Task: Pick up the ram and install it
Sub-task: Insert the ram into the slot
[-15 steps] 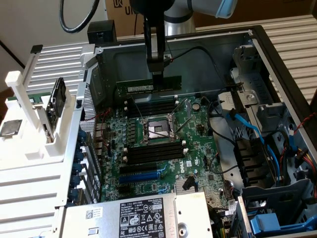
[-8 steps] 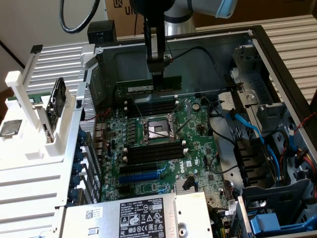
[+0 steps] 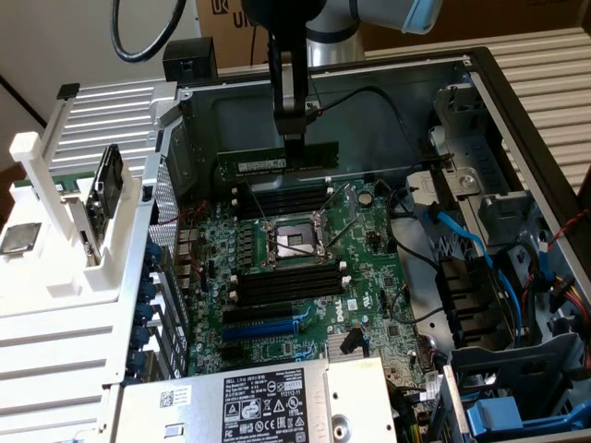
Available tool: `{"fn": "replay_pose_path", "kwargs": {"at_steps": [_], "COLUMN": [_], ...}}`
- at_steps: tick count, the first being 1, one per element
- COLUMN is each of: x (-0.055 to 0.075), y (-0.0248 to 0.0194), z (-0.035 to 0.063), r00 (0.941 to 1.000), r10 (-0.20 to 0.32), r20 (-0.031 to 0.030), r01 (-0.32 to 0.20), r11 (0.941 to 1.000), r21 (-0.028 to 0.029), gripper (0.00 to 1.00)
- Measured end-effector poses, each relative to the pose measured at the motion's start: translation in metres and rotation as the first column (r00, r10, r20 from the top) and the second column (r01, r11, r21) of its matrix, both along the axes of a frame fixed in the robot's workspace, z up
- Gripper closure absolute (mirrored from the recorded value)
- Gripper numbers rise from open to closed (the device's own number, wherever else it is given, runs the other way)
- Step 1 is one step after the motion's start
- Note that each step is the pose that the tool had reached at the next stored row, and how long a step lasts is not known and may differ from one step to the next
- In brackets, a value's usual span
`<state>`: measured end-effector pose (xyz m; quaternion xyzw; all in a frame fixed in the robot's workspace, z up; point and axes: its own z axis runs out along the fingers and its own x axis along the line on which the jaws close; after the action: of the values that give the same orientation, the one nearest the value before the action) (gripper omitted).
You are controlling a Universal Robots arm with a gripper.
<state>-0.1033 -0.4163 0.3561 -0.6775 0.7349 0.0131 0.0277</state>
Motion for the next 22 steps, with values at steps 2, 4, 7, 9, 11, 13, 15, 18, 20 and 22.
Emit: {"fn": "replay_pose_path", "kwargs": {"at_steps": [2,4,7,9,11,13,15,18,20,22], "x": [0.0,0.0,-0.001,-0.001,-0.001,-0.001,-0.001,-0.001,-0.001,0.0], "y": [0.001,0.0019,0.0019,0.0019,0.0019,0.0019,0.0018,0.0018,0.0018,0.0018], "z": [-0.0011,-0.0017,-0.0019,-0.0024,-0.0032,-0.0034,-0.0057,-0.0111,-0.0149,-0.0186], "r00": [1.0,1.0,0.9999,0.9999,0.9997,0.9997,0.9997,0.9997,0.9997,0.9997], "r10": [0.004,0.01,0.012,0.017,0.022,0.025,0.026,0.026,0.026,0.026], "r20": [0.0013,0.0018,0.0017,0.0017,0.0018,0.0016,0.0019,0.0017,0.0017,0.0017], "r01": [-0.004,-0.01,-0.012,-0.017,-0.022,-0.025,-0.026,-0.026,-0.026,-0.026], "r11": [1.0,1.0,0.9999,0.9999,0.9997,0.9997,0.9997,0.9997,0.9997,0.9997], "r21": [-0.0014,-0.002,-0.0023,-0.0022,-0.0022,-0.0024,-0.0019,-0.0022,-0.0021,-0.0021], "gripper": [0.88,0.88,0.88,0.88,0.88,0.88,0.88,0.88,0.88,0.88]}}
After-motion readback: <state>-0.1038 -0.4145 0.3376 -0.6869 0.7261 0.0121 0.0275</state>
